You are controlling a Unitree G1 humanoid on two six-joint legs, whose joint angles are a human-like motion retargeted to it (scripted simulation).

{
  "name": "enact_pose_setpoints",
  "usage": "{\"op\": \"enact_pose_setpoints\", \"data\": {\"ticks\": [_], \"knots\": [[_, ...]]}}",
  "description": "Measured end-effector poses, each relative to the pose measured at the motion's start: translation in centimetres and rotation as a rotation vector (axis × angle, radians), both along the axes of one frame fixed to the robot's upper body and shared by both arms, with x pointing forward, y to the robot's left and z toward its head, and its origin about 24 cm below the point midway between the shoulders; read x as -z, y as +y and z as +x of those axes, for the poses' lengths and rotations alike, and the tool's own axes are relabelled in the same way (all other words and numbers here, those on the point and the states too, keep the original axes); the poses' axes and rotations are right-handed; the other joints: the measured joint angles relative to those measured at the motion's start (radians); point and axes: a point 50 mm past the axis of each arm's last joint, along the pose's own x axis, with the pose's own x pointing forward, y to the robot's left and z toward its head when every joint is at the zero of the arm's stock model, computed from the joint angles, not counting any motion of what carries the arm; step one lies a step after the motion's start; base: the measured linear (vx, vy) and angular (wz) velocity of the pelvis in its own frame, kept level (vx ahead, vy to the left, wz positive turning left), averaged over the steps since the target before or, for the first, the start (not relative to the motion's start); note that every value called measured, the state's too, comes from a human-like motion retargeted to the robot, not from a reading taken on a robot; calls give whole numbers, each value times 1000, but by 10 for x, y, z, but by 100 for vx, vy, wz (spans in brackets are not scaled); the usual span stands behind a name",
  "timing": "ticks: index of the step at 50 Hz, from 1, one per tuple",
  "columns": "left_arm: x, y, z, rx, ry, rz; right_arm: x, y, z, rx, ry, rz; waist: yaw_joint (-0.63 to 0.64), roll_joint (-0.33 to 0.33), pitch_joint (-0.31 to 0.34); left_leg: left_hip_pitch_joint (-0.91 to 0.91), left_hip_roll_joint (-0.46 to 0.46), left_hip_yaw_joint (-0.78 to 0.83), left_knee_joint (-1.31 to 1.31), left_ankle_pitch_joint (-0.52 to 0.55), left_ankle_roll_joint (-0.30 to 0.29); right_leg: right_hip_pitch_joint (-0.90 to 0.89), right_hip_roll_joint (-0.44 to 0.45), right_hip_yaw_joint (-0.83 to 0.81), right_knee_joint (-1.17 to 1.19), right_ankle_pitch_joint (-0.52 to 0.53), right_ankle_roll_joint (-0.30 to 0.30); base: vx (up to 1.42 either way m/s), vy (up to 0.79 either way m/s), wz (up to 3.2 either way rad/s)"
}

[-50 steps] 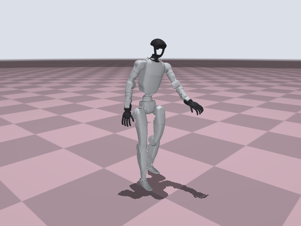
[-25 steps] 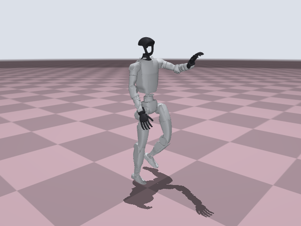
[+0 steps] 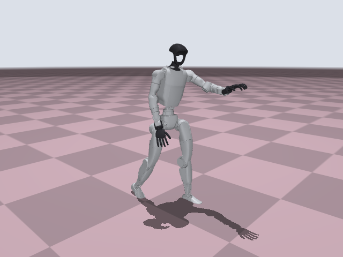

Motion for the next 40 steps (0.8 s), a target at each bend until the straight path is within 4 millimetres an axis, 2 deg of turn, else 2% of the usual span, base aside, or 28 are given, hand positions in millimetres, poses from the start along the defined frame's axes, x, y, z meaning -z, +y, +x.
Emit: {"op": "enact_pose_setpoints", "data": {"ticks": [3, 5, 7, 9, 11, 15, 18, 23, 26, 29, 32, 34, 37, 40], "knots": [[87, 31, -5, -171, 290, 19, 8, 3, -16, 27, 13, 12, -38, -20, 25, 55, 7, -2, 23, -61, 10, -102, 26, 20, 257, 90, -84, 47, 28, -7], [140, 53, -23, -300, 476, 30, 12, 4, -25, 49, 27, 26, -60, -30, 31, 78, 15, 0, 26, -83, 9, -212, 39, 3, 449, 134, -144, 41, 25, -15], [179, 69, -46, -403, 618, 32, 16, 4, -34, 66, 43, 38, -78, -35, 30, 90, 24, 7, 29, -103, 1, -319, 24, -61, 585, 117, -198, 38, 23, -16], [205, 77, -64, -455, 703, 34, 18, 1, -42, 80, 53, 44, -93, -35, 33, 97, 32, 11, 36, -125, -11, -393, -3, -144, 642, 71, -240, 36, 22, -5], [222, 77, -75, -457, 741, 35, 20, -3, -50, 94, 59, 48, -104, -31, 38, 102, 38, 7, 48, -148, -22, -434, -12, -214, 615, 37, -256, 35, 19, 13], [237, 67, -82, -400, 745, 14, 24, -10, -66, 138, 78, 51, -115, -30, 50, 113, 31, -13, 74, -193, -30, -450, 31, -278, 366, 40, -201, 35, 15, 31], [237, 64, -81, -381, 740, 11, 26, -14, -74, 167, 103, 45, -119, -54, 58, 126, -4, -29, 96, -232, -27, -434, 48, -295, 92, 115, -123, 37, 11, 37], [233, 60, -76, -348, 740, 40, 28, -16, -77, 170, 127, 32, -137, -102, 64, 172, -85, -57, 117, -298, -22, -426, 55, -267, -294, 335, 18, 40, 8, 39], [229, 56, -72, -312, 733, 64, 27, -17, -75, 153, 119, 30, -153, -97, 54, 209, -105, -74, 123, -332, -32, -440, 69, -251, -384, 327, 77, 45, 7, 33], [216, 52, -61, -270, 686, 79, 24, -22, -72, 147, 103, 18, -171, -72, 36, 240, -114, -92, 144, -359, -41, -437, 71, -253, -379, 297, 79, 49, 6, 37], [188, 46, -45, -216, 584, 71, 22, -30, -69, 167, 96, 0, -186, -45, 6, 266, -126, -113, 182, -370, -38, -407, 58, -250, -353, 342, 56, 55, 4, 45], [161, 40, -32, -173, 486, 56, 20, -36, -68, 194, 96, -7, -187, -26, -16, 278, -130, -126, 223, -367, -35, -375, 46, -254, -344, 355, 43, 59, 0, 38], [115, 29, -19, -97, 318, 34, 21, -41, -72, 237, 110, -6, -169, -1, -54, 274, -127, -144, 335, -329, -32, -327, 29, -261, -306, 296, 25, 61, -5, 19], [64, 17, -13, -15, 133, 27, 23, -41, -79, 263, 133, 4, -139, 7, -90, 198, -120, -161, 570, -231, -25, -279, 5, -259, -255, 216, 9, 58, -8, 8]]}}
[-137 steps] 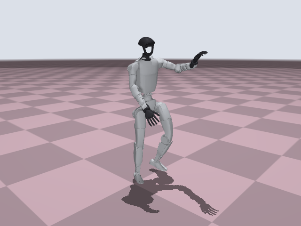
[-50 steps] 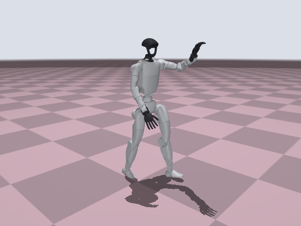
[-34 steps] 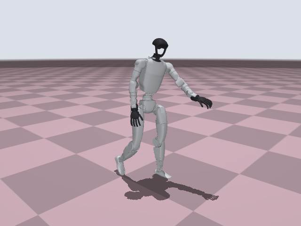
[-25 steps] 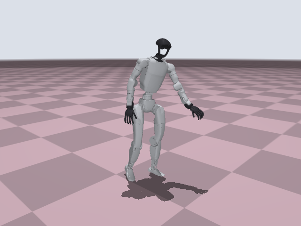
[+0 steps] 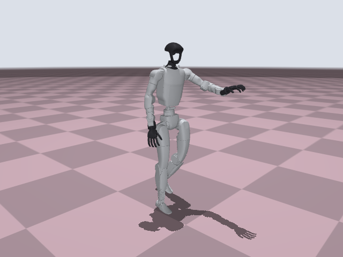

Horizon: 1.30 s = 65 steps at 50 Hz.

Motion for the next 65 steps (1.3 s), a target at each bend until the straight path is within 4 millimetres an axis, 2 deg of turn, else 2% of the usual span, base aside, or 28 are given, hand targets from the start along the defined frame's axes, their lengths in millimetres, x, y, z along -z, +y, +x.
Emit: {"op": "enact_pose_setpoints", "data": {"ticks": [2, 4, 8, 12, 15, 18, 22, 25, 28, 30, 31, 34, 36, 39, 41, 43, 45, 48, 50, 55, 58, 60, 65], "knots": [[-39, -8, -1, 49, -139, 3, 0, 1, -1, 1, 9, 8, 18, 3, -20, -96, 9, -12, 196, 75, 1, 29, -11, -1, 16, -36, -16, 51, -7, 8], [-81, -15, -6, 88, -281, 10, -1, 2, 5, -13, 10, 9, 36, 5, -31, -188, 22, -13, 357, 104, 5, 57, -18, -1, 22, -65, -28, 47, -4, 4], [-148, -25, -24, 139, -507, 23, -6, 5, 24, -79, -1, -13, 73, 0, -30, -304, 60, 43, 490, 38, 53, 117, -40, 9, 23, -104, -33, 43, -1, -12], [-195, -32, -42, 157, -660, 40, -19, 6, 58, -136, -57, -38, 117, -1, -14, -367, 70, 80, 379, -20, 77, 151, -57, 37, 33, -131, -24, 39, 3, -39], [-218, -36, -54, 171, -743, 53, -30, 9, 80, -145, -122, -28, 150, -3, -7, -385, 60, 68, 165, -6, 74, 166, -64, 59, 46, -155, -4, 39, 7, -44], [-234, -41, -62, 197, -804, 56, -42, 14, 99, -150, -192, -4, 175, 2, 1, -364, 75, 58, -134, 57, 74, 189, -59, 73, 45, -180, 14, 40, 10, -36], [-236, -48, -62, 240, -807, 52, -51, 25, 112, -192, -255, 30, 190, 6, 14, -301, 114, 54, -497, 118, 31, 243, -42, 83, 35, -215, 31, 45, 14, -29], [-220, -50, -50, 242, -734, 40, -49, 35, 112, -239, -255, 43, 192, -13, 17, -267, 135, 81, -592, 121, -4, 280, -44, 89, 50, -241, 33, 49, 19, -26], [-184, -44, -30, 204, -599, 14, -44, 41, 107, -279, -235, 33, 192, -37, 21, -230, 146, 125, -572, 157, 2, 299, -55, 93, 109, -258, 20, 53, 24, -26], [-144, -38, -14, 169, -466, -4, -40, 42, 101, -290, -225, 23, 188, -46, 27, -198, 152, 133, -546, 177, 7, 309, -59, 95, 170, -251, 2, 55, 29, -17], [-117, -33, -6, 144, -377, -10, -38, 42, 96, -287, -223, 19, 182, -46, 32, -178, 153, 128, -534, 172, 10, 309, -59, 96, 214, -235, -14, 55, 31, -5], [-20, -14, 5, 42, -65, -12, -30, 39, 81, -261, -212, 17, 157, -43, 51, -113, 155, 110, -504, 132, 17, 273, -59, 94, 403, -154, -86, 52, 32, 8], [49, 2, -3, -55, 165, 2, -26, 36, 71, -236, -203, 21, 137, -38, 60, -76, 158, 106, -490, 101, 22, 203, -63, 81, 574, -88, -149, 47, 30, 7], [139, 27, -39, -223, 484, 20, -21, 32, 60, -205, -189, 28, 103, -34, 61, -46, 163, 109, -480, 65, 23, 64, -81, 35, 798, -55, -228, 41, 26, 0], [183, 38, -71, -317, 654, 18, -19, 30, 54, -192, -179, 30, 80, -31, 62, -33, 166, 110, -479, 44, 18, -13, -86, -2, 873, -84, -253, 38, 22, 6], [213, 42, -97, -369, 772, 12, -16, 26, 47, -181, -168, 27, 60, -25, 65, -21, 169, 105, -478, 23, 11, -67, -74, -38, 874, -118, -254, 36, 18, 18], [230, 40, -115, -376, 831, 7, -14, 22, 39, -166, -156, 19, 47, -19, 72, -10, 171, 98, -477, 3, 1, -100, -56, -78, 809, -145, -239, 35, 15, 26], [240, 31, -122, -339, 840, -13, -9, 16, 28, -135, -130, 2, 39, -20, 86, 2, 160, 85, -472, -28, -12, -117, -33, -144, 606, -155, -185, 34, 12, 34], [241, 25, -121, -314, 832, -26, -6, 13, 19, -120, -102, -7, 36, -30, 96, 9, 139, 72, -467, -48, -16, -118, -19, -167, 431, -119, -135, 35, 9, 45], [238, 16, -113, -267, 821, -14, 2, 14, 3, -141, -14, -22, 16, -75, 121, 46, 64, 21, -456, -98, -12, -120, -1, -94, 17, 93, 2, 39, 4, 58], [237, 11, -110, -228, 814, 5, 5, 16, -4, -152, 5, -12, -3, -78, 121, 80, 42, -10, -451, -123, -11, -132, 4, -16, -86, 95, 69, 45, 0, 55], [233, 8, -105, -197, 789, 10, 5, 15, -5, -136, 1, -5, -14, -69, 115, 102, 35, -28, -446, -136, -11, -133, 6, 21, -99, 75, 86, 49, -2, 47], [205, 0, -79, -116, 646, -38, 3, 6, -3, -44, -11, -3, -16, -48, 80, 126, 12, -56, -376, -170, 0, -89, -13, 48, -85, 182, 62, 51, -6, 35]]}}
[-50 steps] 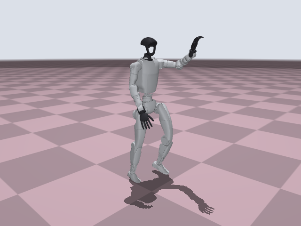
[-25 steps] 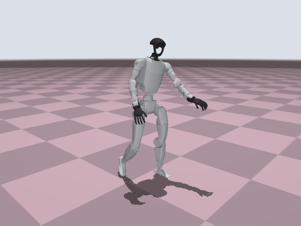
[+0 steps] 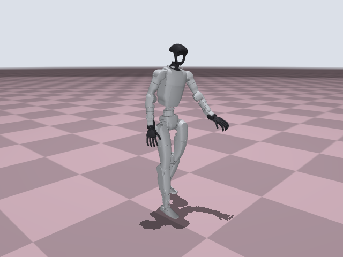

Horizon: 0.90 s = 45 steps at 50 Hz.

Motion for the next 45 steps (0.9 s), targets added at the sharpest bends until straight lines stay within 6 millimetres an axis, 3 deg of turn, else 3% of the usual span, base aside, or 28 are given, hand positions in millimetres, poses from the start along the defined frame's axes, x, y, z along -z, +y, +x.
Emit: {"op": "enact_pose_setpoints", "data": {"ticks": [5, 8, 10, 13, 17, 21, 25, 35, 45], "knots": [[-65, -6, 29, 141, -121, -132, -21, -24, 17, -51, -57, -18, 30, 27, -21, -124, 8, -12, 348, 42, 18, 44, -21, -19, 78, -103, -53, 45, -10, 19], [-122, -9, 27, 289, -197, -194, -60, -48, 38, -180, -181, -85, 50, 33, -40, -245, 13, -13, 538, 66, 11, 59, -32, -26, 101, -139, -53, 35, -7, 15], [-162, -10, 18, 389, -262, -192, -100, -63, 54, -279, -299, -150, 65, 24, -48, -299, 22, 16, 563, 55, 11, 75, -41, -27, 89, -147, -44, 30, -5, 2], [-218, -6, -3, 502, -369, -145, -177, -78, 75, -405, -511, -258, 96, 7, -50, -323, 51, 96, 414, 36, 20, 88, -48, -19, 71, -155, -20, 26, -2, -17], [-264, 1, -36, 582, -477, -103, -274, -82, 78, -523, -779, -401, 137, 10, -55, -288, 71, 125, 92, 122, 5, 97, -27, -4, 66, -174, -3, 23, 4, -31], [-278, 10, -62, 584, -532, -110, -340, -79, 68, -579, -970, -524, 157, 21, -70, -259, 76, 103, 0, 181, 16, 110, -11, 2, 66, -190, -7, 19, 8, -15], [-281, 22, -85, 548, -552, -134, -379, -74, 57, -618, -1075, -608, 162, 27, -84, -235, 73, 107, -7, 167, 25, 123, -12, 3, 72, -203, -8, 17, 9, 1], [-285, 41, -122, 456, -553, -129, -407, -63, 43, -711, -1085, -701, 165, 25, -129, -194, 59, 94, -42, 150, 16, 152, -24, -11, 79, -233, -3, 12, 7, 9], [-284, 50, -133, 409, -508, -130, -417, -69, 36, -687, -1082, -771, 141, 38, -167, -187, 45, 47, -75, 138, 25, 169, -36, -59, 76, -251, -1, 5, 4, 24]]}}
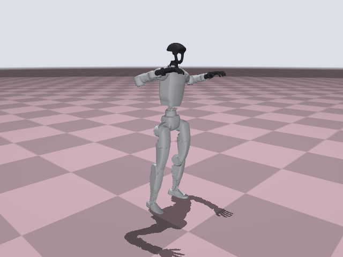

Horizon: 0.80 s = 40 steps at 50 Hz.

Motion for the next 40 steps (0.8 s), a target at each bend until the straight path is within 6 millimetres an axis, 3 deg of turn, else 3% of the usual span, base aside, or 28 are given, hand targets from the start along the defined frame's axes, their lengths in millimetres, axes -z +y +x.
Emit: {"op": "enact_pose_setpoints", "data": {"ticks": [40], "knots": [[2, 11, -4, -40, 16, -25, -1, -12, -2, 58, -27, -2, 22, 14, 45, -16, -9, -47, 19, 1, -19, 22, -11, -51, 2, -21, -13, 0, 0, 1]]}}
